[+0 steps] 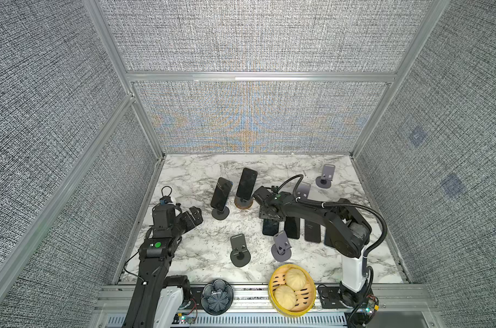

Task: Remove the phone from the phone stand
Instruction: Place the phone at the center of the table.

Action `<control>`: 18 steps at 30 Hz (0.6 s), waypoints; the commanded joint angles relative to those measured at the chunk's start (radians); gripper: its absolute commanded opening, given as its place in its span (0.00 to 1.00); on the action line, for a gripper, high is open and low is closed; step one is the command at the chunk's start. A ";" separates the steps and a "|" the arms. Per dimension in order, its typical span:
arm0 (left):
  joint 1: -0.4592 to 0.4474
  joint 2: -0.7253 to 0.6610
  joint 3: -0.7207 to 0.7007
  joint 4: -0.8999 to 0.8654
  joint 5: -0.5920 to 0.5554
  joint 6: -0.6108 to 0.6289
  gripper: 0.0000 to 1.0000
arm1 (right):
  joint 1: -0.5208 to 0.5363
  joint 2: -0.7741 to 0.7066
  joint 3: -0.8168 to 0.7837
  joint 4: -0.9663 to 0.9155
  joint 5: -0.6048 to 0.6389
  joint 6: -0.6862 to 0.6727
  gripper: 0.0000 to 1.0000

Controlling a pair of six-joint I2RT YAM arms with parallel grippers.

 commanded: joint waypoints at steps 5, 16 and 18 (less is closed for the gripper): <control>0.000 -0.013 -0.002 0.016 -0.006 0.007 1.00 | -0.001 0.017 -0.006 -0.019 -0.002 0.004 0.72; 0.000 -0.010 0.000 0.012 -0.005 0.008 1.00 | -0.002 0.036 -0.008 -0.017 -0.011 0.001 0.75; 0.000 -0.009 0.000 0.011 -0.006 0.008 0.99 | -0.003 0.039 -0.009 -0.018 -0.011 0.000 0.76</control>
